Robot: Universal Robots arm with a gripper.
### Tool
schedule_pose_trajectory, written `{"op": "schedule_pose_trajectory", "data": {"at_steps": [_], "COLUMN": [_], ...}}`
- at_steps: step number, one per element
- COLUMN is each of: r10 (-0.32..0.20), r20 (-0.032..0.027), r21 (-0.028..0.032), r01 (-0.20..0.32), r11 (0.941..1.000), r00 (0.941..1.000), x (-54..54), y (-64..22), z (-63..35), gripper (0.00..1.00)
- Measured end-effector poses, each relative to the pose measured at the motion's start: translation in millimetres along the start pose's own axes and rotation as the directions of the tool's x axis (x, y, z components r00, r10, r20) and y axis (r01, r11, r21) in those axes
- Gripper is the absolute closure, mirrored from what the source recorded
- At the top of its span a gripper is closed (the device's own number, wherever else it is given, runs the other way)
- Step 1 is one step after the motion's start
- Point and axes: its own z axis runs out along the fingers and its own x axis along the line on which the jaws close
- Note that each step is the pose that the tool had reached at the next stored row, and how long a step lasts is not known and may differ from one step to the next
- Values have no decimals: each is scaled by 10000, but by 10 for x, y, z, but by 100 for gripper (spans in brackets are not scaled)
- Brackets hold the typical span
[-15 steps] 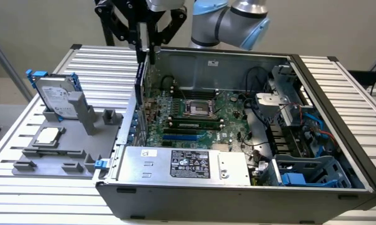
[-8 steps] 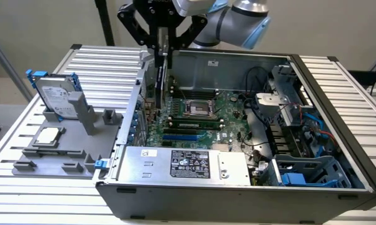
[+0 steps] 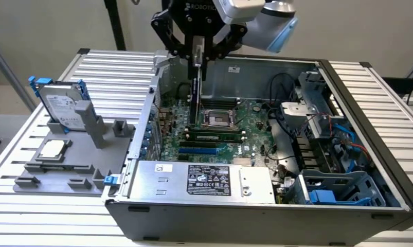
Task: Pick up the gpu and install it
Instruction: 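Pick up the gpu and move the gpu toward the slot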
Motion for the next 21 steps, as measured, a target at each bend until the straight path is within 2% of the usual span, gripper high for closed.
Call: {"op": "schedule_pose_trajectory", "data": {"at_steps": [7,14,21], "r10": [-8,-25,-48], "r20": [2,2,4], "r21": [81,125,152], "r01": [8,25,48], "r11": [10000,9999,9999], "r00": [10000,10000,10000], "x": [-192,-372,-606], "y": [101,203,242], "z": [115,238,362], "gripper": [73,73,73]}}
